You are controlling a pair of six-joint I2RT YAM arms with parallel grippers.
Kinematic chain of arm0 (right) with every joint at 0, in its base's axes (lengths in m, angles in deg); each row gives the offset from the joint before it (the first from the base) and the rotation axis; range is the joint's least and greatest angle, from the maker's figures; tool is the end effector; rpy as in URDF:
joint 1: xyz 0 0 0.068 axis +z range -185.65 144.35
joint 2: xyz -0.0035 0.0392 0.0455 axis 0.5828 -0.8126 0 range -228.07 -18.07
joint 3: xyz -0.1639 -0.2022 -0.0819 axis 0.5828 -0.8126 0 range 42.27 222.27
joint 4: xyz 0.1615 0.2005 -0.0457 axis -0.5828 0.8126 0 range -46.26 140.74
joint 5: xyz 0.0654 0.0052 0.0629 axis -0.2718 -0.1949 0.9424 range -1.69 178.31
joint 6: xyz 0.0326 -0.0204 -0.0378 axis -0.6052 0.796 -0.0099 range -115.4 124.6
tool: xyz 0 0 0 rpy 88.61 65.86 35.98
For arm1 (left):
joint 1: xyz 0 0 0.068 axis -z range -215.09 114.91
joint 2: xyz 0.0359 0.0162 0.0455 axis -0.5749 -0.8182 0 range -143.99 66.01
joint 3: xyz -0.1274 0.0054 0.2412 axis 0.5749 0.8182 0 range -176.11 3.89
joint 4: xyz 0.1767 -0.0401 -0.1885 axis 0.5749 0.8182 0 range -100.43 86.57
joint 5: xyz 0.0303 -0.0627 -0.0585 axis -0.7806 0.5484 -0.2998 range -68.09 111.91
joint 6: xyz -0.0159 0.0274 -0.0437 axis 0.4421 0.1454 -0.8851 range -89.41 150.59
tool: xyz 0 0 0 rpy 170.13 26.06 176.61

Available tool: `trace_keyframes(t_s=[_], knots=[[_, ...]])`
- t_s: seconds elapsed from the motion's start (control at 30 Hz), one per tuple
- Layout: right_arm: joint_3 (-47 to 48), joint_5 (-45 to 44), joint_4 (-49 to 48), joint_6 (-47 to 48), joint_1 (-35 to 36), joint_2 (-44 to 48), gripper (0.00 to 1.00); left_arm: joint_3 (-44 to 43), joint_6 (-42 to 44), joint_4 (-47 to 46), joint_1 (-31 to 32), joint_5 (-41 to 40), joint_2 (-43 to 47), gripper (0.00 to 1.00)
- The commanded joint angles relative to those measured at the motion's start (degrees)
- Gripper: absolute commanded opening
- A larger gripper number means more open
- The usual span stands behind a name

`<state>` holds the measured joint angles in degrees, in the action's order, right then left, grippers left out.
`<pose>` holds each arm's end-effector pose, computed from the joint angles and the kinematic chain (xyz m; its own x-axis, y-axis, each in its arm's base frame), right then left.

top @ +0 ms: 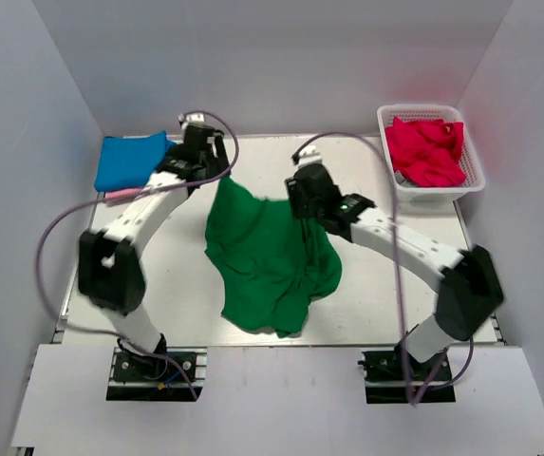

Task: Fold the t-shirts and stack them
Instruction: Flatten out the tshirt

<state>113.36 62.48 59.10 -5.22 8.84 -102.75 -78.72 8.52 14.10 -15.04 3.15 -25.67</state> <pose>0.2538 0.2277 0.3258 -0.4015 -0.1792 -0.8982 -0.2947 0.9538 -0.0585 0.3505 -0.1158 0.3384 -0.5092 -0.1928 -0.8388 -0.1277 0.9807 -0.1479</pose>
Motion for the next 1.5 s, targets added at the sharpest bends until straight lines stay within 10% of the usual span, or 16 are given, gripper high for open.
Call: trace_keyframes(t_s=[0.0,0.07,0.23,0.47,0.73,0.97,1.47], knots=[[5.62,-1.34,3.79,-5.99,-3.25,-4.86,0.65,-12.16,-1.39,11.65,-1.51,-7.34,-5.85,1.0],[7.14,0.85,3.81,-6.52,-3.27,-6.46,0.9,-17.3,-3.07,16.58,-1.51,-7.34,-11.05,1.0],[-2.69,2.27,-1.72,-7.58,-4.85,1.44,0.9,-13.3,-4.3,14.23,-1.51,-2.17,-5.81,1.0],[-18.95,4.99,1.25,-18.73,-6.08,13.73,0.9,16.79,-10.62,2.03,0.86,17.6,8.35,1.0],[-35.04,10.6,-2.78,-24.98,-6.17,23.42,0.9,33.82,-15.11,-6.51,6.83,28.43,4.15,1.0],[-41.56,22.4,-18.86,-22.61,-6.08,16.42,0.9,27.95,-14.59,-4.77,6.84,23.52,-7.18,1.0],[-25.84,14.05,-11.75,-25.07,-14.51,-4.0,0.9,-8.86,-12.39,11.4,-1.42,14.55,-34.24,1.0]])
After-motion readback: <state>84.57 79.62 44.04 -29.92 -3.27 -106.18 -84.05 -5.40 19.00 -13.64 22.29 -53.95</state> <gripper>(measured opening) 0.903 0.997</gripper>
